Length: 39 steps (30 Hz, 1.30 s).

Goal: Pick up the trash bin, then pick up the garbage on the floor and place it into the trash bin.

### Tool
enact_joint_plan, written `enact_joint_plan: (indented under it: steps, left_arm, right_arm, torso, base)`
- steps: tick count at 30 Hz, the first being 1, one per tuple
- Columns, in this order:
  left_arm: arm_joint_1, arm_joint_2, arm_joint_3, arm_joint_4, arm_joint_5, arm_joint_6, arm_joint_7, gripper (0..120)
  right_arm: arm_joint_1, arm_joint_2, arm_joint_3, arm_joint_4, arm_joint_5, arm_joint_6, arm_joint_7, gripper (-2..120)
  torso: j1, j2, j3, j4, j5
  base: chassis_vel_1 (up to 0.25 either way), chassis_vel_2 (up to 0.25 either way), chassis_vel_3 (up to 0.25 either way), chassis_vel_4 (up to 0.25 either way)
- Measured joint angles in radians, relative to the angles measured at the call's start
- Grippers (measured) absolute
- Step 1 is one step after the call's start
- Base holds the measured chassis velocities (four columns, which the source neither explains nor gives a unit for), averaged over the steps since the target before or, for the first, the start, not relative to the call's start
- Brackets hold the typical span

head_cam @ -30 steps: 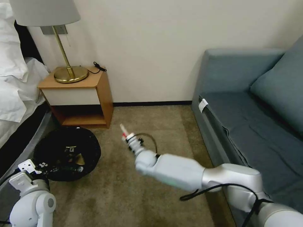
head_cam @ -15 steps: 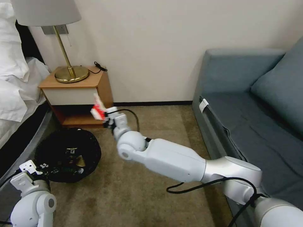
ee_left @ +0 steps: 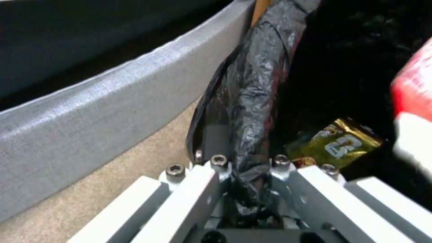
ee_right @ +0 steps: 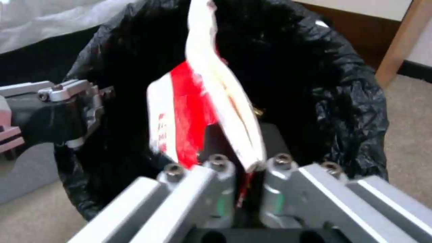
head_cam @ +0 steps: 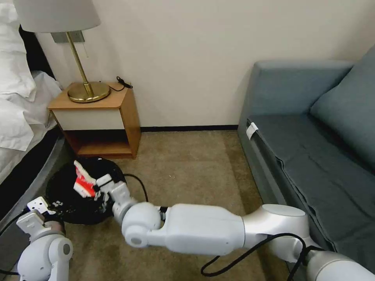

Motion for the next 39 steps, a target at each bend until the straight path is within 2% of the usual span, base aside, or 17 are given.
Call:
enact_joint_plan:
  steps: [3,5,7,8,9,13,16,17,19,20,21,22,23,24,25,34,39]
  left_arm:
    - [-0.001,-0.001,0.0,-0.001,0.0,0.001,-0.001,2]
    - [-0.002,-0.001,0.0,-0.001,-0.001,0.001,-0.001,2]
    - [-0.004,-0.003,0.002,-0.001,-0.002,0.002,-0.003,2]
    - [-0.004,-0.003,0.002,-0.001,-0.002,0.002,-0.003,2]
    - [-0.006,-0.004,0.002,-0.001,-0.005,0.002,-0.004,2]
    - [-0.007,-0.004,0.005,-0.001,-0.017,0.006,-0.011,2]
    - [-0.008,-0.005,0.01,-0.005,-0.078,0.032,-0.048,2]
    - [-0.008,-0.005,0.01,-0.005,-0.078,0.032,-0.048,2]
    - [-0.009,-0.005,0.017,-0.017,-0.215,0.073,-0.132,2]
    - [-0.02,-0.001,0.02,-0.021,-0.372,0.107,-0.247,2]
    - [-0.02,-0.001,0.02,-0.021,-0.372,0.107,-0.247,2]
    - [-0.029,0.001,0.02,-0.018,-0.43,0.116,-0.292,2]
    - [-0.033,0.003,0.02,-0.014,-0.455,0.118,-0.311,2]
    - [-0.044,0.007,0.02,0.0,-0.51,0.125,-0.352,2]
    - [-0.048,0.008,0.019,0.011,-0.534,0.13,-0.369,2]
    - [-0.063,0.011,0.015,0.09,-0.546,0.15,-0.396,2]
    - [-0.064,0.011,0.014,0.107,-0.547,0.152,-0.393,2]
  right_arm:
    - [0.002,-0.007,0.002,0.0,-0.009,-0.002,-0.003,20]
    - [0.003,-0.01,0.004,0.0,-0.011,-0.002,-0.004,23]
    - [0.004,-0.02,0.005,0.003,-0.015,-0.002,-0.003,34]
    - [0.004,-0.02,0.005,0.003,-0.015,-0.002,-0.003,34]
    - [0.004,-0.024,0.008,0.006,-0.018,-0.002,-0.002,41]
    - [0.004,-0.03,0.015,0.009,-0.027,-0.002,0.003,47]
    - [0.006,-0.043,0.041,0.014,-0.042,-0.002,0.006,65]
    - [0.006,-0.043,0.041,0.014,-0.042,-0.002,0.006,65]
    - [0.012,-0.058,0.08,0.023,-0.049,-0.001,0.009,76]
    - [0.016,-0.075,0.108,0.037,-0.05,0.0,0.012,82]
    - [0.016,-0.075,0.108,0.037,-0.05,0.0,0.012,82]
    - [0.016,-0.083,0.116,0.043,-0.05,0.0,0.014,85]
    - [0.016,-0.085,0.118,0.045,-0.05,0.0,0.015,87]
    - [0.013,-0.093,0.122,0.05,-0.051,0.0,0.018,95]
    - [0.008,-0.096,0.123,0.052,-0.053,0.0,0.019,98]
    - [-0.011,-0.096,0.125,0.047,-0.06,0.002,0.021,100]
    - [-0.017,-0.096,0.124,0.042,-0.062,0.002,0.02,100]
  torso:
    - [0.0,0.0,0.0,0.0,0.0]
    - [0.0,0.0,0.0,0.0,0.0]
    - [0.0,0.0,0.0,0.0,0.0001]
    - [0.0,0.0,0.0,0.0,0.0001]
    - [0.0,0.0,0.0,0.0,0.0002]
    - [0.0,0.0,0.0,0.0,0.0003]
    - [0.0,0.0,0.0,-0.0001,0.0002]
    - [0.0,0.0,0.0,-0.0001,0.0002]
    - [0.0,0.0,0.0,0.0,0.0003]
    - [0.0,0.0,0.0,-0.0002,0.0003]
    - [0.0,0.0,0.0,-0.0002,0.0003]
    - [0.0,0.0,0.0,-0.0002,0.0003]
    - [0.0,0.0,0.0,-0.0002,0.0004]
    - [0.0,0.0,0.0,-0.0002,0.0002]
    - [0.0,0.0,0.0,-0.0002,0.0003]
    - [0.0,0.0,0.0,0.0,0.0002]
    - [0.0,0.0,0.0,0.0,0.0003]
  base:
    - [0.0,0.0,0.0,0.0]
    - [0.0,0.0,0.0,0.0]
    - [0.0,0.0,0.0,0.0]
    - [0.0,0.0,0.0,0.0]
    - [0.0,0.0,0.0,0.0]
    - [0.0,0.0,0.0,0.0]
    - [0.0,0.0,0.0,0.0]
    - [0.0,0.0,0.0,0.0]
    - [0.0,0.0,0.0,0.0]
    - [0.0,0.0,0.0,0.0]
    - [0.0,0.0,0.0,0.0]
    - [0.0,0.0,0.0,0.0]
    - [0.0,0.0,0.0,0.0]
    - [0.0,0.0,0.0,0.0]
    - [0.0,0.0,0.0,0.0]
    - [0.0,0.0,0.0,0.0]
    - [0.0,0.0,0.0,0.0]
